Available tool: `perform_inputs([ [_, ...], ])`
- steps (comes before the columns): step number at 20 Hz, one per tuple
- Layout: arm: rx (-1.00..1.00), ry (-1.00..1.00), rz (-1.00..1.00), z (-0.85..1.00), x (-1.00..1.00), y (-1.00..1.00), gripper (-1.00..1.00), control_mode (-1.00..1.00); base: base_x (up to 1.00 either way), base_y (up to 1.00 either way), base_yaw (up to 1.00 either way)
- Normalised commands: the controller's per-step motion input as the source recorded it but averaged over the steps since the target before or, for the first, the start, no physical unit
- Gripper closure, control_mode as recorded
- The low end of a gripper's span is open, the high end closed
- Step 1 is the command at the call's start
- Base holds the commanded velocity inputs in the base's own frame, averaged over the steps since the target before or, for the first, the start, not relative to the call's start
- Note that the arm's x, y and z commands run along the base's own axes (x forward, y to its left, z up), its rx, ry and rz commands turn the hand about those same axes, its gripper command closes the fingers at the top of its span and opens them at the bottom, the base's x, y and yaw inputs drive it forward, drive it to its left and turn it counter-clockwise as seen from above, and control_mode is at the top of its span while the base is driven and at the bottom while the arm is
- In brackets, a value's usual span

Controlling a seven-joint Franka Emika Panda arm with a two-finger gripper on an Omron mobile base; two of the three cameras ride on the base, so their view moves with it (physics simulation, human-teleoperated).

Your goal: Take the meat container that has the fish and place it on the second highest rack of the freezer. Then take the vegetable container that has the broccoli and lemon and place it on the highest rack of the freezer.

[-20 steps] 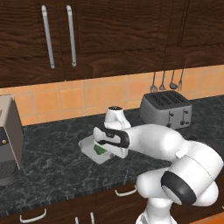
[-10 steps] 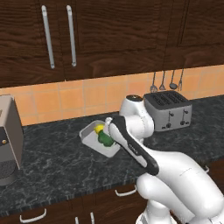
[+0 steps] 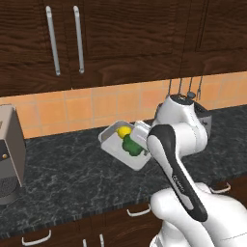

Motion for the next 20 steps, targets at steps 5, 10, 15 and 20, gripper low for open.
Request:
perform_inputs([
  [5, 0.00, 0.16, 0.00, 1.00, -0.38, -0.08, 1.00, -1.00, 0.00, 0.00, 0.00],
  [10, -0.03, 0.11, 0.00, 1.00, -0.61, -0.34, 1.00, -1.00, 0.00, 0.00, 0.00],
  [15, -0.12, 0.08, 0.00, 0.73, -0.76, -0.26, 1.00, -1.00, 0.00, 0.00, 0.00],
  [20, -0.07, 0.06, 0.00, -0.14, -0.47, -0.23, 1.00, -1.00, 0.00, 0.00, 0.00],
])
